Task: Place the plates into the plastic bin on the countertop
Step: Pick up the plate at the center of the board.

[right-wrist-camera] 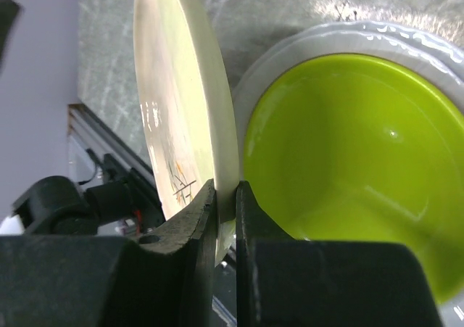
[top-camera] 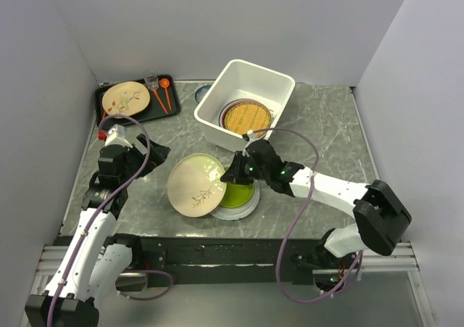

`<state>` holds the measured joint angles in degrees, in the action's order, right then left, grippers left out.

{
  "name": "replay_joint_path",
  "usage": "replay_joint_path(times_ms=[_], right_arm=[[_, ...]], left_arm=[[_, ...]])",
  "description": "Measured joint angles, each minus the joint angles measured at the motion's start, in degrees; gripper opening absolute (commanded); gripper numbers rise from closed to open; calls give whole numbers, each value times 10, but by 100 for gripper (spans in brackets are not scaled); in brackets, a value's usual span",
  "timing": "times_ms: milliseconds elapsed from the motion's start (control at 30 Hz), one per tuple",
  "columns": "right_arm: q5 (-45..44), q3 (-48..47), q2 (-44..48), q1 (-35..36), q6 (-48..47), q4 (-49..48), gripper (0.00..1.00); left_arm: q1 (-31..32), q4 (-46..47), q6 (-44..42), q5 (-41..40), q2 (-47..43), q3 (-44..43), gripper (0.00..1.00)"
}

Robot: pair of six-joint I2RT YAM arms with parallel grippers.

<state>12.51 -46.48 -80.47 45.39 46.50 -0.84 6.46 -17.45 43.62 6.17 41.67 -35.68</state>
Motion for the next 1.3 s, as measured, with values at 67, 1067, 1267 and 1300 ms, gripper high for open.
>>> replay_joint_path(times_ms=[67, 1067, 1267, 1300], right_arm=[[9, 1, 17, -10, 1, 0, 0], [9, 38, 254, -168, -33, 128, 0], [23, 24, 218, -196, -48, 129, 0], [27, 18, 205, -203, -51, 127, 0]], left_arm=[[0, 1, 0, -5, 4, 1, 99], [0, 81, 8, 16, 91, 39, 99], [0, 83, 7, 26, 90, 39, 99], [0, 83, 6, 28, 90, 39, 99]])
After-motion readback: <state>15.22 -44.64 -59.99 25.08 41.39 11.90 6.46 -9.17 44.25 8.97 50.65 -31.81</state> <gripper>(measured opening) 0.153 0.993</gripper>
